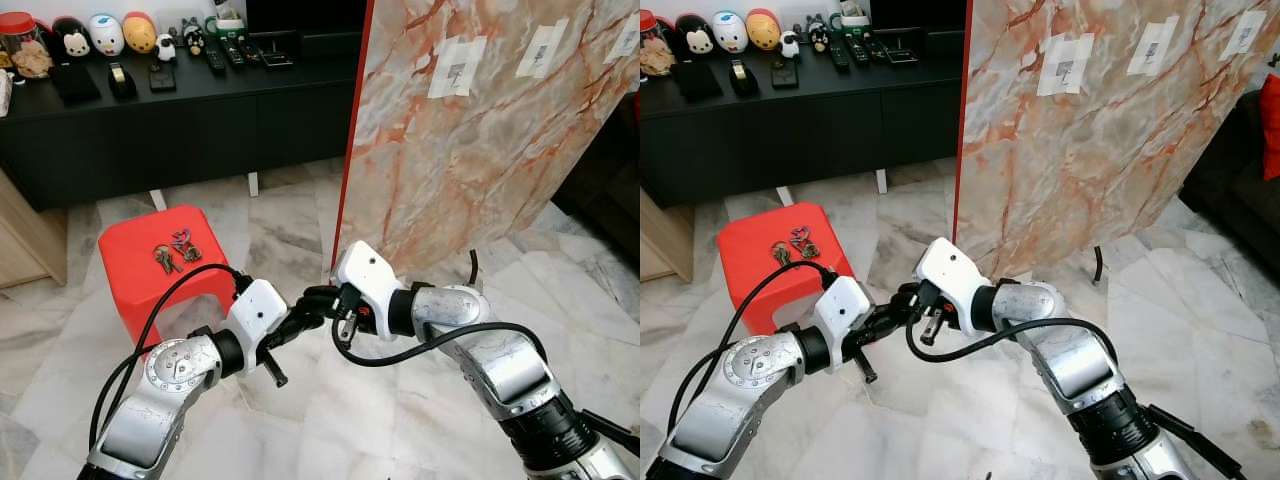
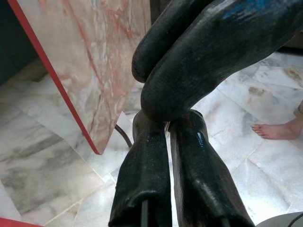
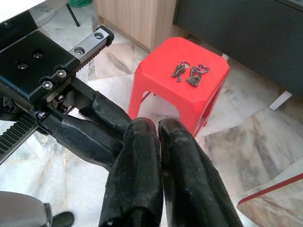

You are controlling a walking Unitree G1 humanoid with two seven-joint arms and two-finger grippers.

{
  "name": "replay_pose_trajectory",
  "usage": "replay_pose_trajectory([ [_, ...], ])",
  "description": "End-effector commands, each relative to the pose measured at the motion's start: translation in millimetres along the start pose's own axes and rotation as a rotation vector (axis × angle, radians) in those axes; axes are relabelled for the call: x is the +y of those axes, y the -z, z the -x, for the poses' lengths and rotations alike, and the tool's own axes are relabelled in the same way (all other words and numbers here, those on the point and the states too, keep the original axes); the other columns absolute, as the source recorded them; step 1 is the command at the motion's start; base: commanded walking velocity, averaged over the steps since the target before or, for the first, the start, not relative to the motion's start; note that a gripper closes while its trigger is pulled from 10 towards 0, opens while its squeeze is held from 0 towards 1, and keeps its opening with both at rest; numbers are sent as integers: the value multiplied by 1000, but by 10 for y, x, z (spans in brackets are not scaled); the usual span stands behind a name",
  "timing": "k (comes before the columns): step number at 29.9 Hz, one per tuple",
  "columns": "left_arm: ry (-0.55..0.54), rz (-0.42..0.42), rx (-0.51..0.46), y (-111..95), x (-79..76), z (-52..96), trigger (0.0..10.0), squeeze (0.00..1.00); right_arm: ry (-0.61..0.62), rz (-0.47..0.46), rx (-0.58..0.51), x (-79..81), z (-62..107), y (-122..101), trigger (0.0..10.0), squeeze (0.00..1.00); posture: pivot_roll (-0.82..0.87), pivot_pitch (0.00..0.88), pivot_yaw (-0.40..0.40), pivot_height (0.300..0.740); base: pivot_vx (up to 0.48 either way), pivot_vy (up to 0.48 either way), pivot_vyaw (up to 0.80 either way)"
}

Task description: Hang keys on a hook

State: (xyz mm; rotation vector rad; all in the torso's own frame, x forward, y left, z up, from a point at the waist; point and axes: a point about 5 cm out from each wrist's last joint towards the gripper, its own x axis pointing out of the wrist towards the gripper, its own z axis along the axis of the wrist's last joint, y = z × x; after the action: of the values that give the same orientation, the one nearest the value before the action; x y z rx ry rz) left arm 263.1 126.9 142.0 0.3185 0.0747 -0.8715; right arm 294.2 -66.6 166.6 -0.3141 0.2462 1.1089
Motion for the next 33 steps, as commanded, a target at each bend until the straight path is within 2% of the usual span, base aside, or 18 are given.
replay_pose_trajectory([
  [1, -13, 3, -5, -1, 27, -1, 0, 0, 39, -4, 7, -70, 37, 12, 10000, 494, 141, 139, -126, 740, 0, 0, 0],
  [2, -12, 2, -4, 1, 28, 1, 0, 0, 37, -6, 4, -71, 38, 8, 10000, 1000, 141, 139, -126, 740, 0, 0, 0],
  [15, 42, 8, 50, 92, -48, 32, 0, 0, 127, -17, 0, -213, 83, -14, 10000, 1000, 141, 138, -124, 740, 0, 0, 0],
  [24, 32, 1, 50, 90, -35, 26, 0, 0, 139, -24, -2, -227, 77, -10, 10000, 1000, 141, 139, -123, 740, 0, 0, 0],
  [28, 22, -16, 69, 108, -17, 38, 0, 0, 220, -34, -24, -338, 114, -51, 10000, 1000, 140, 138, -122, 740, 0, 0, 0],
  [29, 22, -32, 91, 132, -11, 46, 0, 0, 256, -44, -42, -391, 138, -77, 10000, 435, 140, 138, -122, 740, 0, 0, 0],
  [30, 22, -32, 91, 132, -11, 46, 0, 0, 256, -44, -42, -391, 138, -77, 10000, 435, 140, 138, -122, 740, 0, 0, 0],
  [31, 26, -61, 128, 177, -6, 60, 0, 0, 308, -63, -66, -468, 175, -111, 10000, 0, 140, 138, -122, 740, 0, 0, 0],
  [33, 40, -78, 160, 226, -16, 73, 0, 0, 361, -77, -77, -547, 219, -127, 10000, 0, 140, 138, -122, 740, 0, 0, 0],
])
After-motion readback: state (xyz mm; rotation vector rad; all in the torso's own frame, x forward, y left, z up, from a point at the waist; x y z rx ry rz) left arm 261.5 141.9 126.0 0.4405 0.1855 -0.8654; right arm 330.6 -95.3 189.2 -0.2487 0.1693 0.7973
